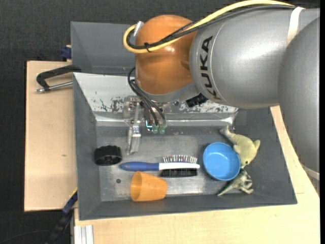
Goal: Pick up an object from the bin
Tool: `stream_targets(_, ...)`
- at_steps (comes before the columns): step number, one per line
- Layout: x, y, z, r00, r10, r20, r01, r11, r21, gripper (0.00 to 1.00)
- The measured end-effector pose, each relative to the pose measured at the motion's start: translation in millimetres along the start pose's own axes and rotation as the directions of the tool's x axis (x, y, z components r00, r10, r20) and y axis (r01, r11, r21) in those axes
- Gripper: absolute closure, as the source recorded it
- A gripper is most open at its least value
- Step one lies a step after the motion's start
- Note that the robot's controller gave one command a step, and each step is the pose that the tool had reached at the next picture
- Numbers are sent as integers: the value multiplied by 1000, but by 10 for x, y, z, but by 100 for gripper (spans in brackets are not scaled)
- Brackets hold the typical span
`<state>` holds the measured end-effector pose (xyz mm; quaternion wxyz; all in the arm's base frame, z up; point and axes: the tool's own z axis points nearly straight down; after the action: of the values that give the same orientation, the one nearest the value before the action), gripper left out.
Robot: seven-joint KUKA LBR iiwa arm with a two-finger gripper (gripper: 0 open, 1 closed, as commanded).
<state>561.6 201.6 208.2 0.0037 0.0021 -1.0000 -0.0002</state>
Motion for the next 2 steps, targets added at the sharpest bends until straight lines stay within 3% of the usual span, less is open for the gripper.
stream_targets(1, 171, 231, 1425, 991, 134, -1, -134, 991, 1, 0)
stream_targets(2, 137, 230, 1366, 991, 136, 8, -136, 991, -4, 100)
